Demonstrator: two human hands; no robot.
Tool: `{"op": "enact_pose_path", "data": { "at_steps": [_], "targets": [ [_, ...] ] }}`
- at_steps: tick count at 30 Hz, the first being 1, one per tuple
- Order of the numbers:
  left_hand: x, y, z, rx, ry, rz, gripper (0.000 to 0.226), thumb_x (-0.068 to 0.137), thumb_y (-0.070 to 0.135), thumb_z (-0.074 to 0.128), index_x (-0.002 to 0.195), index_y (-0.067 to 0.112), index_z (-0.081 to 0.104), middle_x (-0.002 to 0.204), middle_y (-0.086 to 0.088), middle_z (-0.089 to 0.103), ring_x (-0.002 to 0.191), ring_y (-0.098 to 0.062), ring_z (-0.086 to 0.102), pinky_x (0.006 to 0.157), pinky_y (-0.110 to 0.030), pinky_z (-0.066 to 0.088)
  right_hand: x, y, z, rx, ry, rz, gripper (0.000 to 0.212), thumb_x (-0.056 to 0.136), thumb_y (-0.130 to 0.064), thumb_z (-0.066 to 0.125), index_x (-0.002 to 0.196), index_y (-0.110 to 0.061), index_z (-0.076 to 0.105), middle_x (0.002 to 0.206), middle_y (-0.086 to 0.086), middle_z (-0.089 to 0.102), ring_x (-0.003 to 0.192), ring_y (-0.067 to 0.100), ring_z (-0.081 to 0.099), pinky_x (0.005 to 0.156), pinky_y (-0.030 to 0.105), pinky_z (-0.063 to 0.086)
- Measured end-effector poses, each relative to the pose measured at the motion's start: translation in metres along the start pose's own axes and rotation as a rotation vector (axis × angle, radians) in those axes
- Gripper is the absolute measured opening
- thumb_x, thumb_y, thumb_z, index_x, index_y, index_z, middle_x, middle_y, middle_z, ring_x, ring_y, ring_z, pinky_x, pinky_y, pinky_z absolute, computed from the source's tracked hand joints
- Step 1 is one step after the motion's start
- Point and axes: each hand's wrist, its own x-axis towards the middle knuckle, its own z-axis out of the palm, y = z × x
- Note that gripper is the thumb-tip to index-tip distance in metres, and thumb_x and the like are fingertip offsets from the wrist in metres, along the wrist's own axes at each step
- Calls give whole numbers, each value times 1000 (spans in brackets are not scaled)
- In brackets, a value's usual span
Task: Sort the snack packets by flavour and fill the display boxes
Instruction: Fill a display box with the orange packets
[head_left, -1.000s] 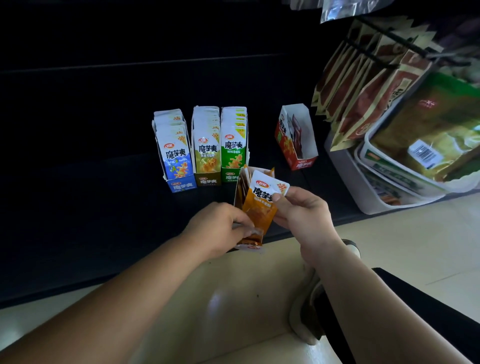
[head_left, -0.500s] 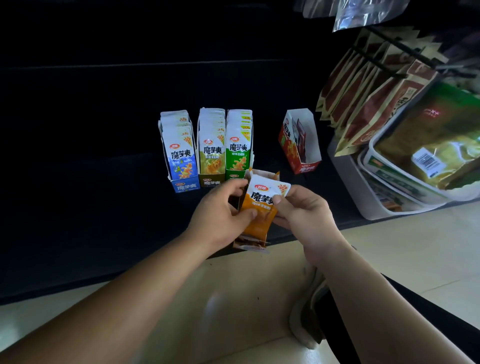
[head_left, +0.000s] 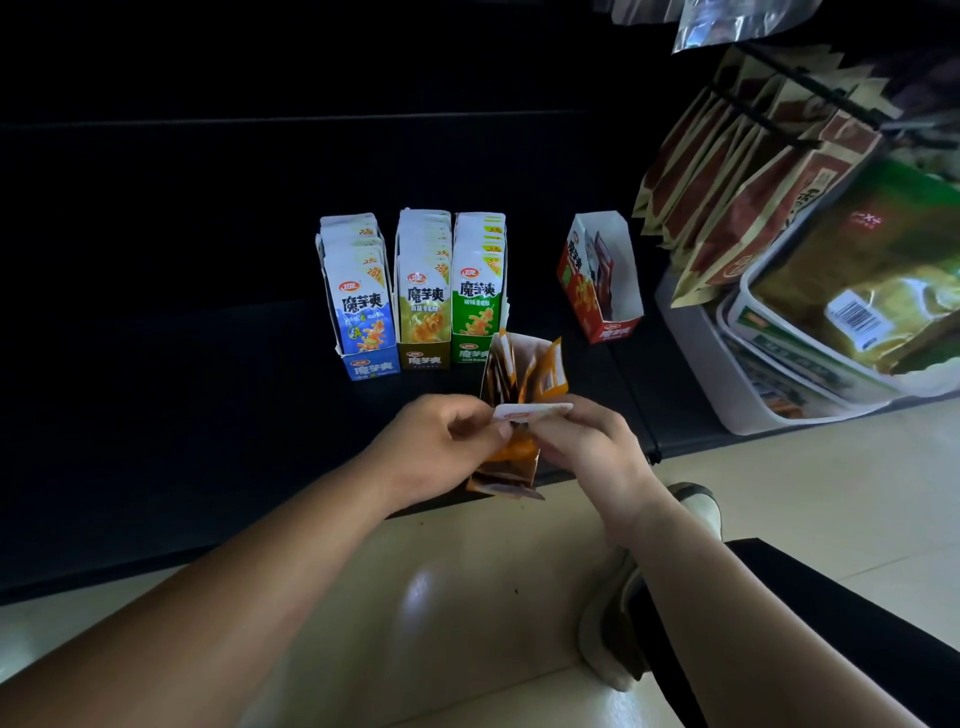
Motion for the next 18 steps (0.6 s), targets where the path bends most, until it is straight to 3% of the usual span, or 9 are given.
{"op": "enact_pose_path", "data": {
  "at_steps": [5,7,9,11,14,18],
  "targets": [
    [-3,-1,1,4,33,-88,43,98,54,61,60,34,62,54,16,49,54,1,46,60,-28,37,-5,3,5,-29,-72,31,25,105,-40,56,106,-29,79,104,-2,79,105,14,73,99,34,54],
    [-6,-8,3,83,3,-104,46,98,54,61,56,36,57,50,17,45,50,-1,42,58,-28,34,-5,11,8,-95,-67,72,25,106,-41,55,105,-32,78,95,-7,79,97,8,72,89,24,54],
    [-9,-13,4,153,-25,-71,36,98,52,61,64,40,60,56,20,52,55,0,47,59,-28,37,-8,17,12,-113,-68,111,23,107,-39,53,105,-33,75,86,-14,76,84,-5,70,72,12,48],
    [-11,-12,4,132,-33,-56,28,99,52,59,75,40,66,62,23,58,61,4,53,62,-26,40,-11,20,13,-62,-71,139,22,107,-39,52,105,-34,74,84,-17,77,80,-11,68,69,11,46],
    [-8,-10,4,26,-12,-68,35,102,54,54,84,32,74,64,18,62,64,2,56,66,-29,45,-10,18,11,30,-24,116,25,105,-36,55,104,-25,77,86,-14,79,78,-6,71,64,9,49],
    [-5,-17,9,60,-24,-105,29,99,44,65,74,31,72,61,17,62,60,3,54,64,-28,44,-4,18,8,-32,72,104,16,99,-26,66,93,-23,81,91,-5,78,83,4,71,72,22,49]
  ]
}}
